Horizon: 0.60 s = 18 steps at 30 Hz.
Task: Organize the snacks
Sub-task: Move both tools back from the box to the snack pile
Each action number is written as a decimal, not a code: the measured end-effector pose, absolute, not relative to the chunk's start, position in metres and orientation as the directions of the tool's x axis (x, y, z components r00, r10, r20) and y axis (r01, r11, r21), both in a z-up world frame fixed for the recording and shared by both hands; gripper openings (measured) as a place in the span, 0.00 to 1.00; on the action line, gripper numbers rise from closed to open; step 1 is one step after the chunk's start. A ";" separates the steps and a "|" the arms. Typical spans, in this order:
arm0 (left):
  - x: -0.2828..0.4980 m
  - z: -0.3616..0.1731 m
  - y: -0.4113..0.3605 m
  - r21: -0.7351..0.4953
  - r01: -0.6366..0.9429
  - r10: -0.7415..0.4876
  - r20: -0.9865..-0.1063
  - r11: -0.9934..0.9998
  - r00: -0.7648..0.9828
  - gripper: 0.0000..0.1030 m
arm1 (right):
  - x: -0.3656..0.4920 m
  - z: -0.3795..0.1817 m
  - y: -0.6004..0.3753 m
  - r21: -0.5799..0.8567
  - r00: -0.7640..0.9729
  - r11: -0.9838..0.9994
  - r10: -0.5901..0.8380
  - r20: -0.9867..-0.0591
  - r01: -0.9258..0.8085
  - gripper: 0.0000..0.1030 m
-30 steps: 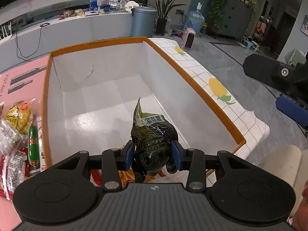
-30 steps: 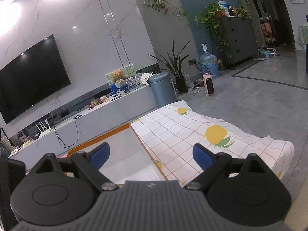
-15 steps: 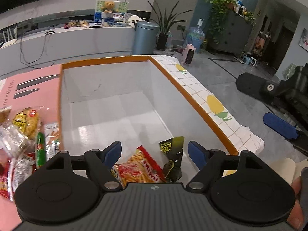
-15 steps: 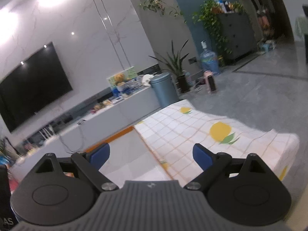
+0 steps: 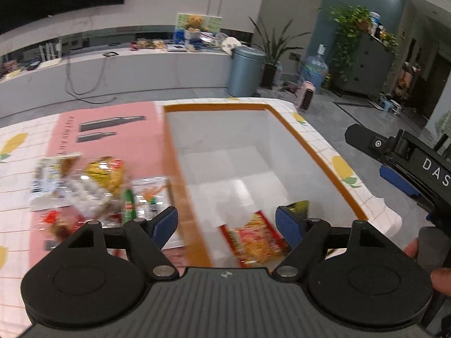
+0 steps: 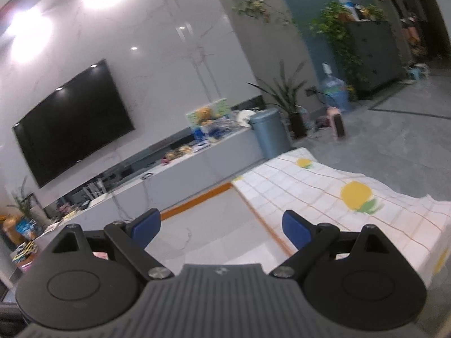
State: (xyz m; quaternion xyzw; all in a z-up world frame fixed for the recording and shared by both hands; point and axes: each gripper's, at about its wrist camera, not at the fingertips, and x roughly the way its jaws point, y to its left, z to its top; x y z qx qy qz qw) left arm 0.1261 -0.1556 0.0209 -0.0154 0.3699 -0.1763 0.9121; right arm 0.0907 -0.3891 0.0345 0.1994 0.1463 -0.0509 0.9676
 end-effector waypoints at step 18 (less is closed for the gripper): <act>0.099 0.026 -0.009 -0.186 0.016 -0.133 -0.635 0.982 0.761 0.90 | 0.093 0.017 -0.258 0.268 0.925 0.936 0.294 -0.243 -0.227 0.87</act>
